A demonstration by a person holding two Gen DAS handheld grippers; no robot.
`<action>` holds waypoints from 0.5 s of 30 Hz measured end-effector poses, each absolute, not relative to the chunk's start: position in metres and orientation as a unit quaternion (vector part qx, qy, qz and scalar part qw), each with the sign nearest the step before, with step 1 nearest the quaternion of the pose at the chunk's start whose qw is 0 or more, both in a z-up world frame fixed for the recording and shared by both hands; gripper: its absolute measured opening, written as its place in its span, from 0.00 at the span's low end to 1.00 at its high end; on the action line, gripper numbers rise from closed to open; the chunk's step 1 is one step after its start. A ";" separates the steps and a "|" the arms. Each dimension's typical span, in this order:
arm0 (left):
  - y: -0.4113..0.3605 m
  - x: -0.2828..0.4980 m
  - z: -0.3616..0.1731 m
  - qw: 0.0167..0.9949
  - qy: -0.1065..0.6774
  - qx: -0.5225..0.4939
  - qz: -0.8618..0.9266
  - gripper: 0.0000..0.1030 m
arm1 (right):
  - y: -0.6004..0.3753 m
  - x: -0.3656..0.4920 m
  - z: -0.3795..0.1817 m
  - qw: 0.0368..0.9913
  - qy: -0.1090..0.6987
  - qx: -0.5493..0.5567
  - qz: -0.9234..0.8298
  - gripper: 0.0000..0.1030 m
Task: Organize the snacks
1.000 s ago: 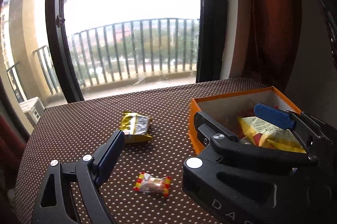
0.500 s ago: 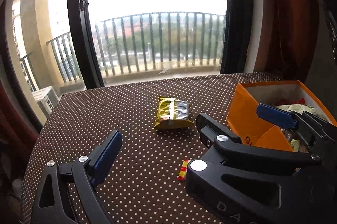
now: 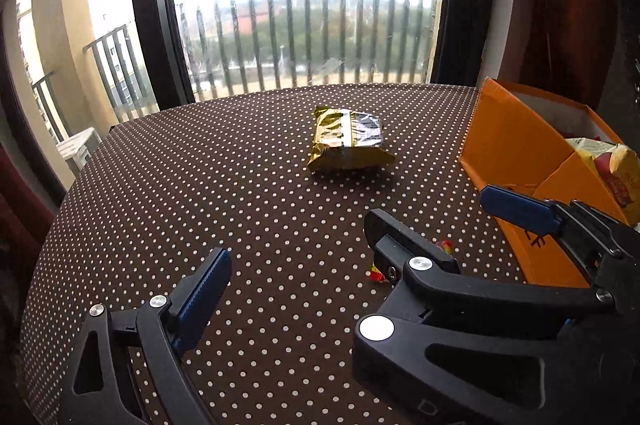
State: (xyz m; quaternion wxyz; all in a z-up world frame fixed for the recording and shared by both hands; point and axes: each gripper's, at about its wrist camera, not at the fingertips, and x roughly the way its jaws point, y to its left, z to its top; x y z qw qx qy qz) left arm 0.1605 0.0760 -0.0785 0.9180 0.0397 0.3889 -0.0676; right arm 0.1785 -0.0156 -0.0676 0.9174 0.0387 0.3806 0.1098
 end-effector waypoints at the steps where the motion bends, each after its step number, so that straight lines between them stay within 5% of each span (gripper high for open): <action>1: 0.076 0.160 -0.082 0.917 0.392 0.041 -0.068 0.91 | -0.015 0.178 -0.071 0.916 0.383 0.040 0.110 0.83; 15: 0.064 0.163 -0.132 0.894 0.436 0.075 -0.073 0.91 | -0.023 0.185 -0.128 0.892 0.441 0.052 0.089 0.70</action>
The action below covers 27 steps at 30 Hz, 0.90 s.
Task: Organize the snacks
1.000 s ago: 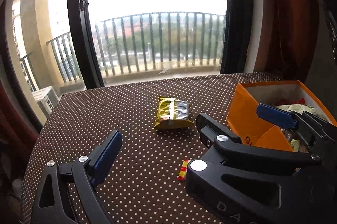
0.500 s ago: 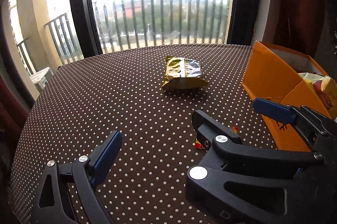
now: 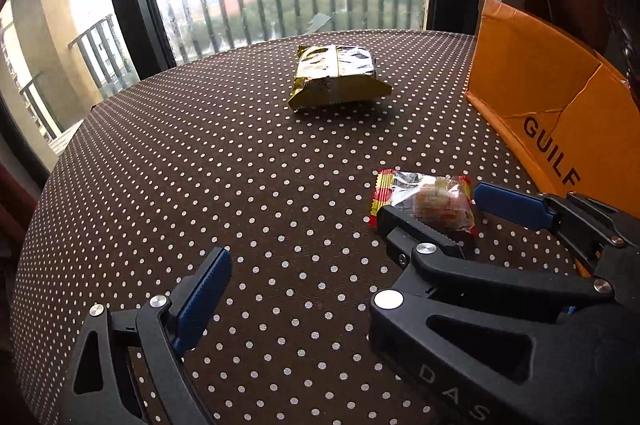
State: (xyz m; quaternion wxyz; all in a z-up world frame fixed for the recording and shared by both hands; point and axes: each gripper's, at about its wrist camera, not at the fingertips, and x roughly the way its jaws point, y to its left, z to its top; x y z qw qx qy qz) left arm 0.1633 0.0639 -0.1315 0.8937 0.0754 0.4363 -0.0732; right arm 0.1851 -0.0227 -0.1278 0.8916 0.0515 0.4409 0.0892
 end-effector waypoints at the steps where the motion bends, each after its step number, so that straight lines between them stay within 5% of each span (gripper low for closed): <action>1: 0.065 0.164 -0.133 0.892 0.439 0.075 -0.076 0.91 | -0.022 0.185 -0.129 0.893 0.439 0.048 0.088 0.69; 14: 0.069 0.181 -0.133 0.889 0.445 0.075 -0.078 0.91 | -0.018 0.198 -0.130 0.898 0.429 0.033 0.094 0.47; 27: 0.074 0.231 -0.099 0.903 0.418 0.065 -0.069 0.91 | -0.021 0.227 -0.089 0.916 0.389 0.045 0.091 0.44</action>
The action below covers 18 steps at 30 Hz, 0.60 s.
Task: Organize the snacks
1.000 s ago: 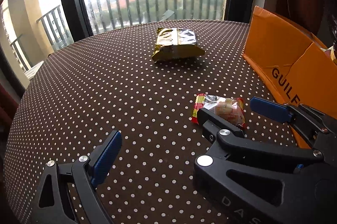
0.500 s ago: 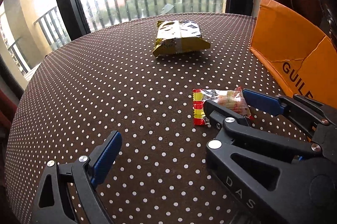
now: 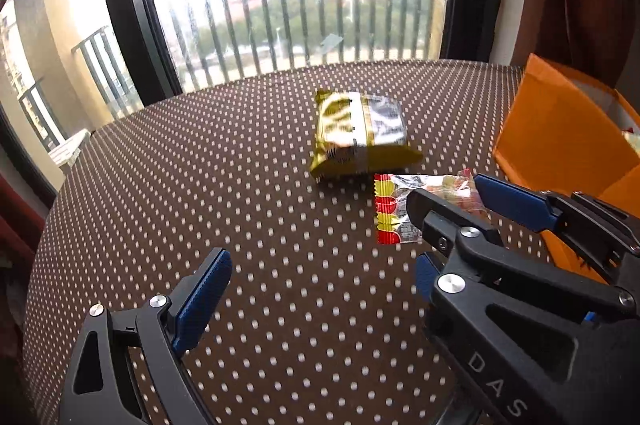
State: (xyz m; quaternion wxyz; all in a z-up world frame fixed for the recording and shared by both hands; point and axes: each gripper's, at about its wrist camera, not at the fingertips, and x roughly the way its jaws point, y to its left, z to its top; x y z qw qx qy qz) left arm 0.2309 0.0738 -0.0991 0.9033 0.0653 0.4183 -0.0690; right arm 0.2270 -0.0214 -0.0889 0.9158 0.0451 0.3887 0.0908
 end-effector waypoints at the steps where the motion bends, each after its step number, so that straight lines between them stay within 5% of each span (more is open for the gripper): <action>1: 0.074 0.236 -0.096 0.904 0.418 0.065 -0.068 0.91 | -0.022 0.230 -0.085 0.917 0.385 0.048 0.088 0.44; 18: 0.052 0.321 -0.089 0.899 0.425 0.067 -0.084 0.91 | -0.046 0.301 -0.076 0.921 0.378 0.088 0.033 0.44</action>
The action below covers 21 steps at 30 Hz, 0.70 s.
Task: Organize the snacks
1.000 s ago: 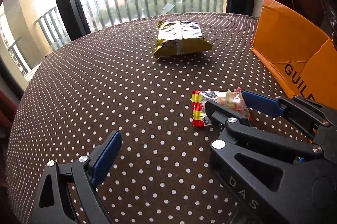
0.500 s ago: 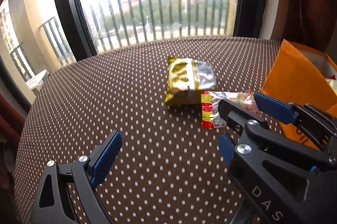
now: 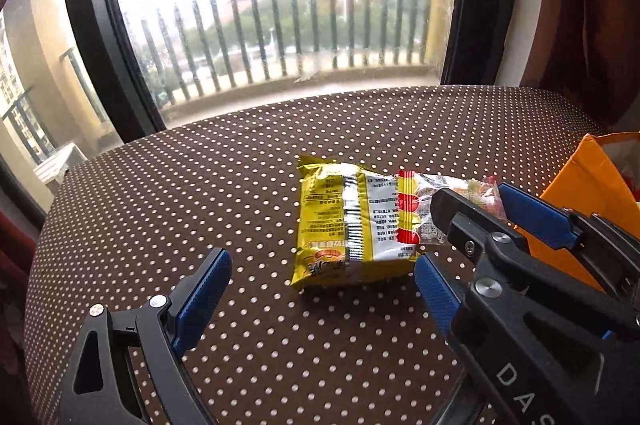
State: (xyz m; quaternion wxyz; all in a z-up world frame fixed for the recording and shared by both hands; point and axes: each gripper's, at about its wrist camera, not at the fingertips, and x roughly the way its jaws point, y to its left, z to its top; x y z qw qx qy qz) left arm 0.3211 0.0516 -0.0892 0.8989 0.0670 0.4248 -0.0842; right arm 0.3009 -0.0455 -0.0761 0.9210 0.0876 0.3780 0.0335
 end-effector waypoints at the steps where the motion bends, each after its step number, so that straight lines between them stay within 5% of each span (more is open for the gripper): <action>1: 0.050 0.324 -0.092 0.898 0.427 0.066 -0.087 0.91 | -0.045 0.304 -0.079 0.921 0.380 0.086 0.028 0.44; 13: 0.045 0.347 -0.124 0.895 0.429 0.068 -0.104 0.81 | -0.042 0.317 -0.107 0.914 0.398 0.083 0.000 0.44; 21: 0.048 0.351 -0.132 0.894 0.430 0.049 -0.114 0.46 | -0.045 0.321 -0.115 0.911 0.403 0.092 -0.001 0.45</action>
